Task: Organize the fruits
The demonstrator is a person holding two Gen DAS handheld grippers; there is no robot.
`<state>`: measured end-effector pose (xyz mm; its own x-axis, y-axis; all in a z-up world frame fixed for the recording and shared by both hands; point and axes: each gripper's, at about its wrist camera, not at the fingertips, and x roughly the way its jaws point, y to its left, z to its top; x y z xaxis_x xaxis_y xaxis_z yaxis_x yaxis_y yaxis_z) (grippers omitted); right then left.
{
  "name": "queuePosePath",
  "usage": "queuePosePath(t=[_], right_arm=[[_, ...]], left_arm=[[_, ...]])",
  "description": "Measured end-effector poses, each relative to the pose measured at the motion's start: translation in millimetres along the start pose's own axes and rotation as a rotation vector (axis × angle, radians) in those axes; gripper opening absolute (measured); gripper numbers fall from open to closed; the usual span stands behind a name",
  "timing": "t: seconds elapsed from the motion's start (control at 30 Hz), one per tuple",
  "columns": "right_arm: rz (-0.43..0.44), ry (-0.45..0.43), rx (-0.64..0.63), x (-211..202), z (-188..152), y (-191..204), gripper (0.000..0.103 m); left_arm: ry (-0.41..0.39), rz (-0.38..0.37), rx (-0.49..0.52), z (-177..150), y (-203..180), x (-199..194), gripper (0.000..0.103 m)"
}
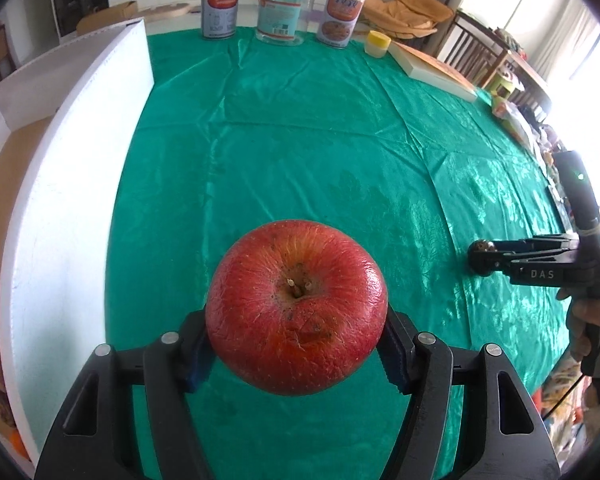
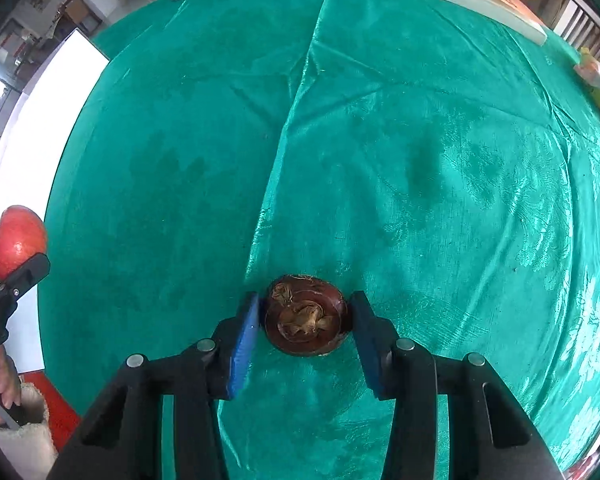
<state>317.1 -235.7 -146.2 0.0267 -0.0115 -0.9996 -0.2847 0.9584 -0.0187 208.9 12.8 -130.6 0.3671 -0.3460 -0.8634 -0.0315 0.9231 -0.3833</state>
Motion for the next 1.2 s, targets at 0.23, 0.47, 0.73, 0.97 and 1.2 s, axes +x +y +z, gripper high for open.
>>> queuePosePath(t=[0.23, 0.47, 0.73, 0.97, 1.2], right_arm=[[0.156, -0.183, -0.155, -102.7, 31.2, 99.8, 0.045], [0.344, -0.224, -0.422, -140.3, 44.1, 285.0, 0.045], [0.22, -0.067, -0.657, -42.8, 6.8, 423.9, 0.045], [0.093, -0.045, -0.703, 11.4, 8.8, 440.1, 0.049], [0.131, -0.129, -0.628, -25.9, 26.0, 420.8, 0.069]], left_arm=[[-0.208, -0.019, -0.042, 29.3, 46.4, -128.5, 0.069], [-0.214, 0.22, -0.185, 26.2, 169.2, -171.9, 0.069], [-0.019, 0.355, -0.368, -15.4, 276.1, -95.1, 0.069], [0.038, 0.336, -0.447, -26.5, 301.9, -57.9, 0.07], [-0.135, 0.356, -0.388, -24.2, 277.6, -102.2, 0.083]])
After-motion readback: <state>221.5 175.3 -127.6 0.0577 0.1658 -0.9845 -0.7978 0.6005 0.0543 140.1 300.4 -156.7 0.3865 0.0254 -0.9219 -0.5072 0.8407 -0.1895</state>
